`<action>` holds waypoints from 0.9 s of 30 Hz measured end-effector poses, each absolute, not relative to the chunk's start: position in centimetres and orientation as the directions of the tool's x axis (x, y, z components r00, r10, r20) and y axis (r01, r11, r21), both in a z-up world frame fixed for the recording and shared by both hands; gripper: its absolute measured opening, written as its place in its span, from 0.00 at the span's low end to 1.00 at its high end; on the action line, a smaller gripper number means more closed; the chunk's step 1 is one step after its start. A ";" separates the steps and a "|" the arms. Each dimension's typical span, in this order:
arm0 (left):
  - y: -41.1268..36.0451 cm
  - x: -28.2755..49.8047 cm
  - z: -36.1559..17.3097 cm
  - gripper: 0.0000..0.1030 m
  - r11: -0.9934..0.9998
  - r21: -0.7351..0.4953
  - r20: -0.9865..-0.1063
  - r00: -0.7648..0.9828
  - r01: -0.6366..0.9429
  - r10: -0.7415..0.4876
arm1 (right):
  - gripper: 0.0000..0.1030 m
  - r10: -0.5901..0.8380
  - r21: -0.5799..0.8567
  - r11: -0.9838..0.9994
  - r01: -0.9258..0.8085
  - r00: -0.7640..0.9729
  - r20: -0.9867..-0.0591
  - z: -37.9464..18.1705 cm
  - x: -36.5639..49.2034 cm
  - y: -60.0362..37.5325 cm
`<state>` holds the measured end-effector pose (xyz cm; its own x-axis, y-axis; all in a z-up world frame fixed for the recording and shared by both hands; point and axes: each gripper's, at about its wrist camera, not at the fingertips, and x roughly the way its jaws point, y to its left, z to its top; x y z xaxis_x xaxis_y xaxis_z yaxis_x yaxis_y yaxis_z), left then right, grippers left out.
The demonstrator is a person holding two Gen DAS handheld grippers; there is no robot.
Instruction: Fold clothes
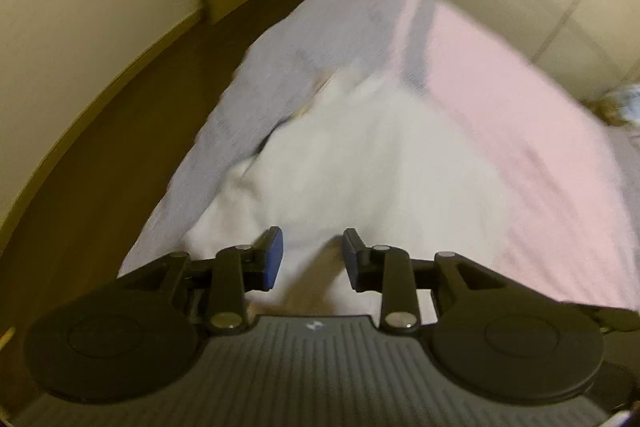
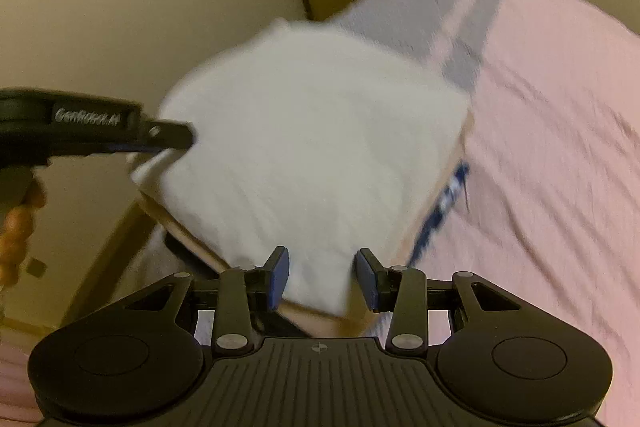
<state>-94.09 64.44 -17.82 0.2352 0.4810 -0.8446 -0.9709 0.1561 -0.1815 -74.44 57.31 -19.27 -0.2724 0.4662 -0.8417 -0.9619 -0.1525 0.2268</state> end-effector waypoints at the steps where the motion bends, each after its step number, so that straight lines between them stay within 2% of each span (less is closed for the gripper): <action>1: 63.8 -94.1 -17.4 0.27 0.149 -0.176 -0.842 0.227 -0.973 0.490 | 0.40 0.467 0.222 -0.148 -0.964 -0.266 -0.844 -19.1 -74.5 57.2; 3: 62.9 -94.0 -16.3 0.33 0.129 -0.173 -0.840 0.214 -0.977 0.499 | 0.40 0.496 0.218 -0.157 -0.963 -0.268 -0.826 -17.7 -74.3 56.6; 18: 57.6 -90.2 -12.7 0.35 0.083 0.012 -0.861 0.032 -0.996 0.508 | 0.40 0.454 0.165 -0.068 -0.984 -0.178 -0.873 -16.2 -73.1 54.8; 27: 55.8 -88.9 -11.6 0.38 0.092 0.038 -0.853 0.016 -0.995 0.521 | 0.40 0.483 0.160 -0.073 -0.984 -0.176 -0.858 -14.1 -72.6 52.8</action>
<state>-88.91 55.78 -11.60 0.0156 0.5211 -0.8533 -0.9950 0.0923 0.0382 -72.60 52.85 -14.12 -0.1757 0.4830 -0.8578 -0.9843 -0.0731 0.1605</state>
